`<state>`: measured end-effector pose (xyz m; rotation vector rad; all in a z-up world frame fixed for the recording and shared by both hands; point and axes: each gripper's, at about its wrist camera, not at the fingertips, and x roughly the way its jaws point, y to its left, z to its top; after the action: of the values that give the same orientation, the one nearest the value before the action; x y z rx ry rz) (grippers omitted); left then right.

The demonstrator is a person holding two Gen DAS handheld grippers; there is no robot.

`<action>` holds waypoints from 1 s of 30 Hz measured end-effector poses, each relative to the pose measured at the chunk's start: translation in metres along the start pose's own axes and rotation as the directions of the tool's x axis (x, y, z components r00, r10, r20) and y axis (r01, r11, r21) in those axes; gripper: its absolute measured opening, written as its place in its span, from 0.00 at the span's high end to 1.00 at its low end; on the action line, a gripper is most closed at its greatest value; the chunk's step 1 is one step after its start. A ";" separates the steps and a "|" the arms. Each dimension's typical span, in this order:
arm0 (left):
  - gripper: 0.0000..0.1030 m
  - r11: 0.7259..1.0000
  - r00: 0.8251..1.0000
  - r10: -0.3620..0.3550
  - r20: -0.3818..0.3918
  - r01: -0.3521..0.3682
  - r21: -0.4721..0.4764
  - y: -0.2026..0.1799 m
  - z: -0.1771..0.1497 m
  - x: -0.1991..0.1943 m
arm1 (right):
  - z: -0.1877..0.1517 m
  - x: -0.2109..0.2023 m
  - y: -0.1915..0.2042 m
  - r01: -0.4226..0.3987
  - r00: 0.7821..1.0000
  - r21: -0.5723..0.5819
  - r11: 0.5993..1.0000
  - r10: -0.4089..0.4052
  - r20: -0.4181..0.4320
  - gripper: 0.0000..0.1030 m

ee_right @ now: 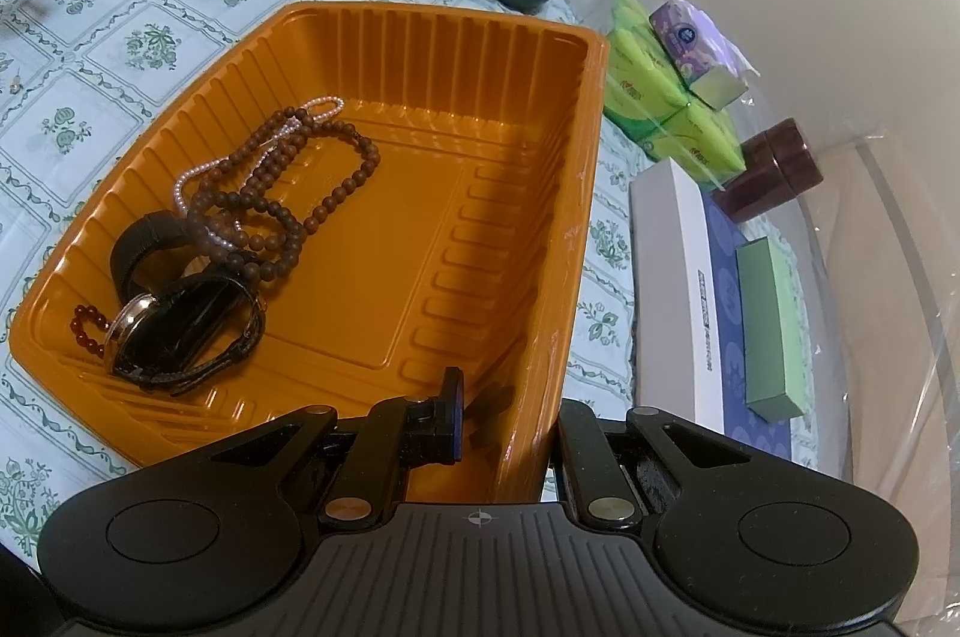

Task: Organize jewelry
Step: 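Lift the long bead string high above the orange tray, left gripper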

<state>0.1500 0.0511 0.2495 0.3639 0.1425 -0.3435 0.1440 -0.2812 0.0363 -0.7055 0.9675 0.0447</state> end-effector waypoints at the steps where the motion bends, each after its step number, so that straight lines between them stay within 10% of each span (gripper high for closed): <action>1: 0.94 1.000 1.000 0.002 0.002 -0.002 0.002 0.001 0.003 0.001 | 0.000 0.000 0.000 -0.001 1.000 0.001 1.000 0.001 0.000 0.89; 30: 0.94 0.971 0.971 -0.234 0.055 0.231 0.063 -0.089 0.082 0.072 | -0.001 0.003 0.001 -0.004 1.000 -0.001 1.000 0.004 -0.002 0.89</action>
<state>0.1921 -0.0788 0.2820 0.3926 0.1150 -0.5912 0.1443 -0.2819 0.0334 -0.7044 0.9711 0.0474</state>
